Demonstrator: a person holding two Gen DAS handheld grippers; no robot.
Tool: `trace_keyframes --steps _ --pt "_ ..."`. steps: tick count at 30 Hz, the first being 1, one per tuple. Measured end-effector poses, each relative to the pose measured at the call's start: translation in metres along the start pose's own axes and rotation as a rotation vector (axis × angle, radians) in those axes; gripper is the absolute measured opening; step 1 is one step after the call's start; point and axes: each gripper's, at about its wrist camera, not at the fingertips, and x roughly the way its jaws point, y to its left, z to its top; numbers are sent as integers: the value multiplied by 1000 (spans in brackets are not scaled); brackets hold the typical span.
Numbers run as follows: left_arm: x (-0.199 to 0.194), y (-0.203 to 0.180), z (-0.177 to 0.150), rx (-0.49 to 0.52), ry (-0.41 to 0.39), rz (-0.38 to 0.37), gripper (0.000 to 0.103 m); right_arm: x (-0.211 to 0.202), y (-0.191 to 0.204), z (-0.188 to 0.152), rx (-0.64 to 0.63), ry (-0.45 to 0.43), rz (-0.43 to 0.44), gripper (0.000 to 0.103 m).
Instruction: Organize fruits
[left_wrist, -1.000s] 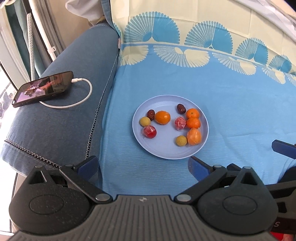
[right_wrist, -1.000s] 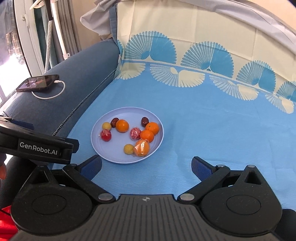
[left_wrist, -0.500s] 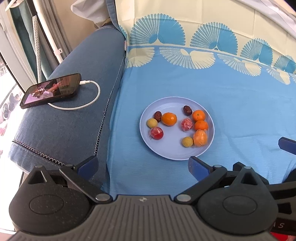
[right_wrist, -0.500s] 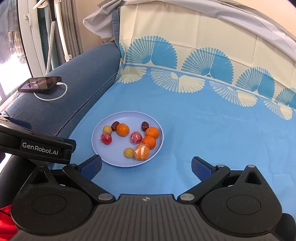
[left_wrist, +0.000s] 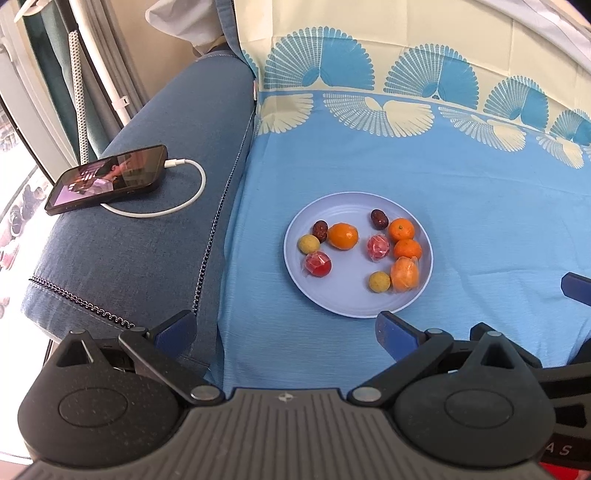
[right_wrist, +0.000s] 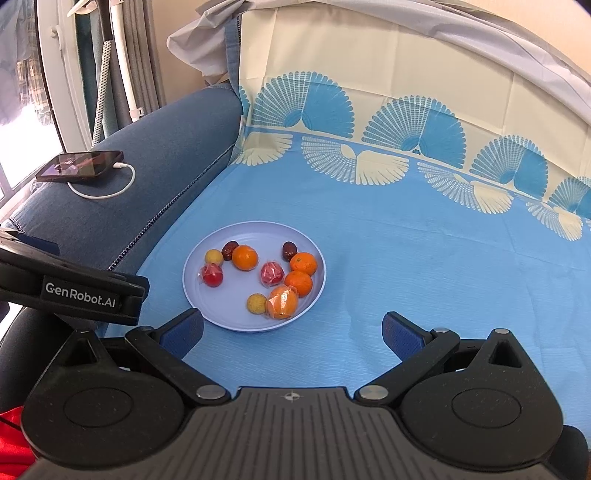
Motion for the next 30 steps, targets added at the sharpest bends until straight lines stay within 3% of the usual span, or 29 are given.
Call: trace_keyframes --steps 30 --pt "-1 1 1 -1 -2 9 103 0 3 1 -11 1 -4 102"
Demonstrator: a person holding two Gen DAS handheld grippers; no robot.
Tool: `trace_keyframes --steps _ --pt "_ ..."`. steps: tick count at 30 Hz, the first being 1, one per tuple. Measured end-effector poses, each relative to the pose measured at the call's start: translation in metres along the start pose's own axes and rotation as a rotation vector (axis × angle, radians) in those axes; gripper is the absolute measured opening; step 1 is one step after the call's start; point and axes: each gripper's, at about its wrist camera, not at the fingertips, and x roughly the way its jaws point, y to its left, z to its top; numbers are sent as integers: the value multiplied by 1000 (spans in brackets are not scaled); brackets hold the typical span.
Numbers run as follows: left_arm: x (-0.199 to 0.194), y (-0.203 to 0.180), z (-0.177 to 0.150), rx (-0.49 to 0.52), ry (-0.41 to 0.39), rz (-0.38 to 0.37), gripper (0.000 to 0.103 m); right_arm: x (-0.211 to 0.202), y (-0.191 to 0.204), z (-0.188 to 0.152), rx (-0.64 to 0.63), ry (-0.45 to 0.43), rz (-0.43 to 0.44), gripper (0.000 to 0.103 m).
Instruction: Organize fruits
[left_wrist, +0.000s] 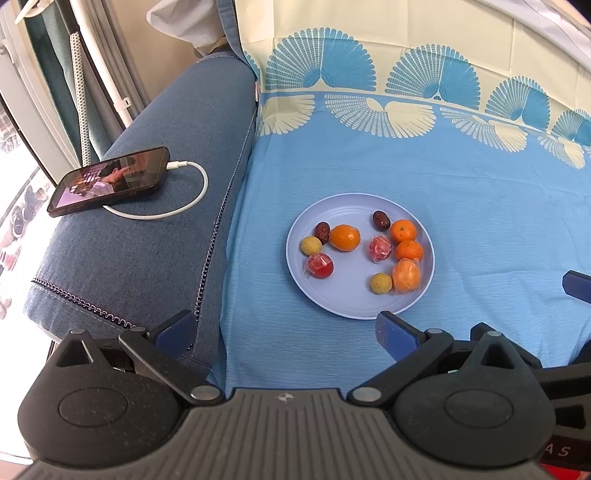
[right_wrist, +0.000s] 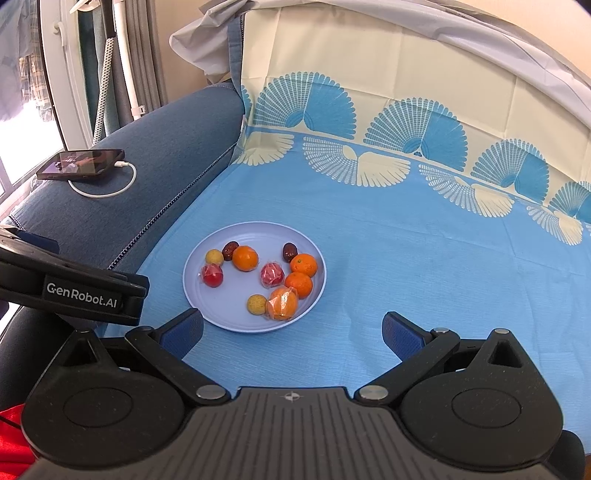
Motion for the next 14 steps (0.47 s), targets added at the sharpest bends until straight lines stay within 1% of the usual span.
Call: trace_keyframes --steps 9,12,14 --pt "0 0 0 2 -4 0 103 1 0 0 0 2 4 102" --pt "1 0 -1 6 7 -8 103 1 -1 0 -2 2 5 102" --pt "2 0 -1 4 7 0 103 0 -1 0 0 -2 6 102"
